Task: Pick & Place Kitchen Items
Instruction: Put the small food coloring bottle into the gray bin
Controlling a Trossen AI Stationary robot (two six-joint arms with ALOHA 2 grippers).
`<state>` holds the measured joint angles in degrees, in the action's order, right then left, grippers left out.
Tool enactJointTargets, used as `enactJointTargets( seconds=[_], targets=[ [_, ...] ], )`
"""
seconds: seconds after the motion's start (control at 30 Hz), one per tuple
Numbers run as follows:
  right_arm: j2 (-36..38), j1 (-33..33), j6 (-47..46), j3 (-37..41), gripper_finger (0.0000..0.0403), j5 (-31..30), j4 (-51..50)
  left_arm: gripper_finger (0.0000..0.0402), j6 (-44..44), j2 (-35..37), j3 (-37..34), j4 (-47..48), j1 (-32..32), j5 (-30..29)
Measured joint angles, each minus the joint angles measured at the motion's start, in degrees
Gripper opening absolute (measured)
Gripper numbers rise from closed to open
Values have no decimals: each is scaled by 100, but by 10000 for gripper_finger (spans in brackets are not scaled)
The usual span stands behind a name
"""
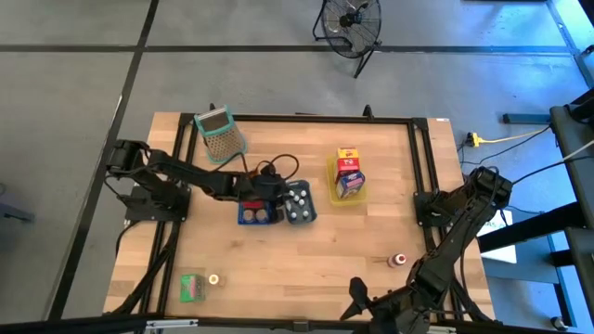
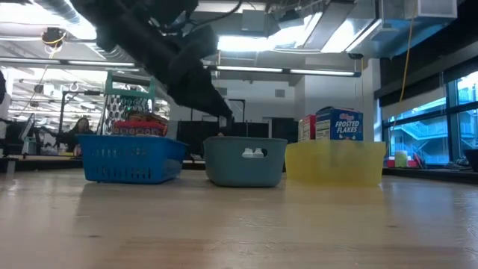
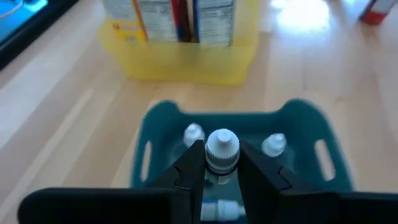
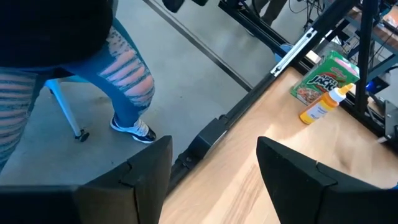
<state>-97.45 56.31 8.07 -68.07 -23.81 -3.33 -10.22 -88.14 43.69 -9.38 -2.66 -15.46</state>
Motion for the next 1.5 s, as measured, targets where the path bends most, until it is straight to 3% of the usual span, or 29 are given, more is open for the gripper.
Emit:
enactJointTargets(
  seconds=[1.5],
  targets=[
    [-52,4,9,2,236,7,-33,75,-516,-928,-121,-498,39,-464]
  ],
)
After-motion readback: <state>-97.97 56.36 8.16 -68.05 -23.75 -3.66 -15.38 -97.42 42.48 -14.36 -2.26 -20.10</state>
